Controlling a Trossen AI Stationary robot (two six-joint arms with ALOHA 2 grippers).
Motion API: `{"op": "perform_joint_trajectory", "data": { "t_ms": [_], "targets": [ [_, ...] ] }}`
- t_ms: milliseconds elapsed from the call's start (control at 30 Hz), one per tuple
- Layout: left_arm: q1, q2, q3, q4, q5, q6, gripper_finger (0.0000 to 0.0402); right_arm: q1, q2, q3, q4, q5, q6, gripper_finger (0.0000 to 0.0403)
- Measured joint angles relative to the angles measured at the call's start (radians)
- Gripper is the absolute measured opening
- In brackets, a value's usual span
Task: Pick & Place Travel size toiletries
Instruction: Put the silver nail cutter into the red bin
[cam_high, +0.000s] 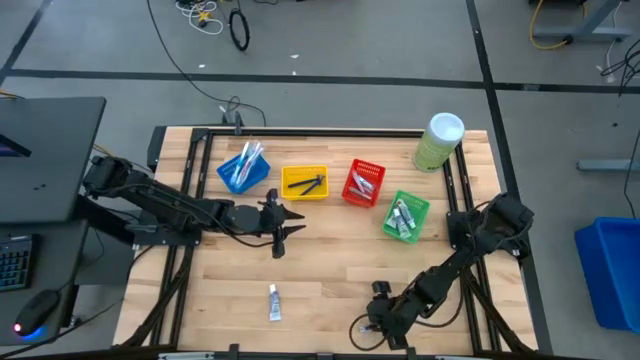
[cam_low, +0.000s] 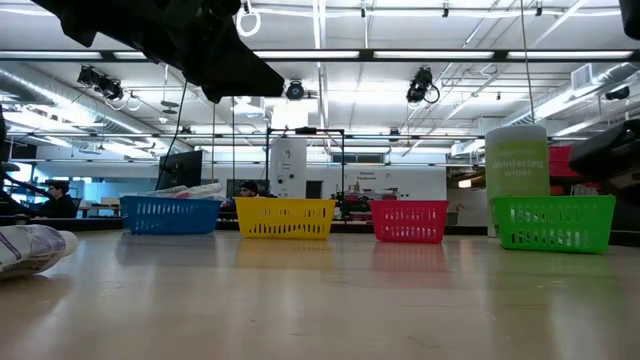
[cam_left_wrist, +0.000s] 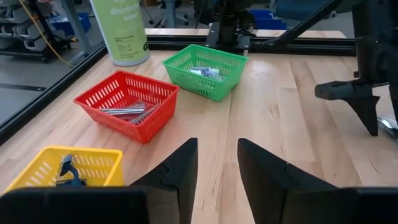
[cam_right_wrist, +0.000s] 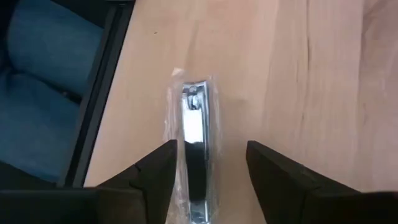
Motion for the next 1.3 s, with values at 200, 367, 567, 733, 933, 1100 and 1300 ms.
{"op": "perform_joint_trajectory", "data": {
  "t_ms": [200, 367, 567, 733, 933, 1100, 1300],
  "targets": [
    [0.0, 0.0, 0.0, 0.0, 0.0, 0.0, 0.0124, 0.02, 0.011, 0.001, 0.0, 0.038, -0.059, 0.0181],
    [0.0, 0.0, 0.0, 0.0, 0.0, -0.012, 0.0124, 0.032, 0.013, 0.001, 0.0, 0.06, -0.079, 0.0157],
    [0.0, 0.0, 0.0, 0.0, 0.0, -0.024, 0.0124, 0.056, 0.014, 0.001, -0.028, 0.08, -0.123, 0.0113],
    [0.0, 0.0, 0.0, 0.0, 0.0, -0.024, 0.0124, 0.055, 0.013, 0.002, -0.052, 0.093, -0.122, 0.0073],
    [0.0, 0.0, 0.0, 0.0, 0.0, -0.024, 0.0124, 0.044, -0.003, 0.002, -0.068, 0.083, -0.134, 0.005],
    [0.0, 0.0, 0.0, 0.0, 0.0, -0.024, 0.0124, 0.006, -0.106, -0.003, -0.173, 0.151, -0.138, 0.0049],
    [0.0, 0.0, 0.0, 0.0, 0.0, -0.024, 0.0124, -0.094, -0.304, -0.001, -0.373, 0.417, -0.186, 0.0049]
  ]
}}
